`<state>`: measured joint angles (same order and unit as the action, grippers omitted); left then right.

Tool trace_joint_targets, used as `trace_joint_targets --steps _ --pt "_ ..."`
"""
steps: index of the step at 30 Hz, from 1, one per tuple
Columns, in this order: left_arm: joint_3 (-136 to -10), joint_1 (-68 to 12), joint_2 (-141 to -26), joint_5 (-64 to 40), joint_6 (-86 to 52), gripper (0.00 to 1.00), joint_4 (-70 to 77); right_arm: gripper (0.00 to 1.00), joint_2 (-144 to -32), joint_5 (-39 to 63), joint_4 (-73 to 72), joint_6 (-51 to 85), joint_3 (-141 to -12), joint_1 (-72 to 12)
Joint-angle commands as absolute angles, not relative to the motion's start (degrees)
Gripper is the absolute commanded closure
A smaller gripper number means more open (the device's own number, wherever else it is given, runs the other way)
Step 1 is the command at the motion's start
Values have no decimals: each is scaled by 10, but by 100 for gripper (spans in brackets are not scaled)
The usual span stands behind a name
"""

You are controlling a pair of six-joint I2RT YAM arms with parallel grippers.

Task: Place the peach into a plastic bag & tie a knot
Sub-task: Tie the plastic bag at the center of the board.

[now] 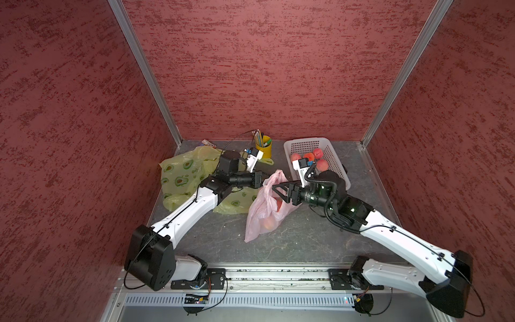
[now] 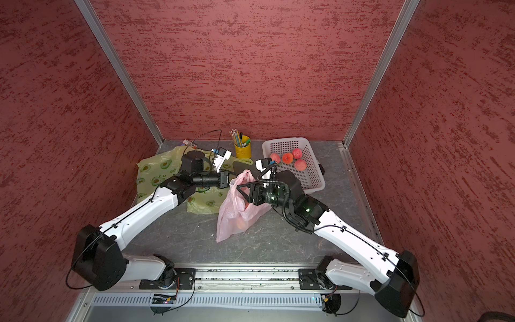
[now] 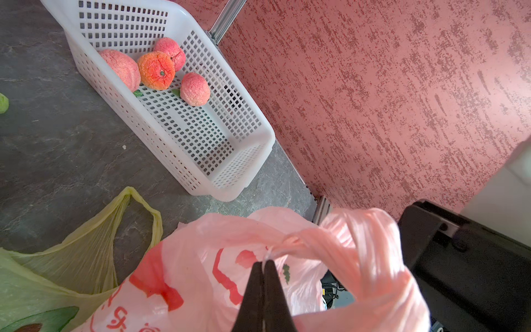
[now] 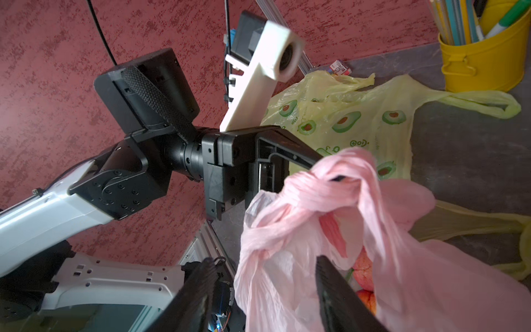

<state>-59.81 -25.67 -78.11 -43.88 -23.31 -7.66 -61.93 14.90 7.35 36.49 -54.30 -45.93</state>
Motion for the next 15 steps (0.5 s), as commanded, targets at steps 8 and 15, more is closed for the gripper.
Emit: trace_joint_targets --steps 8,15 --pt "-595 -254 -778 -451 -233 100 -62 64 -641 162 56 380 -519 -461" --pt "-591 -256 -773 -450 -232 100 -66 61 -667 178 26 384 -533 -461"
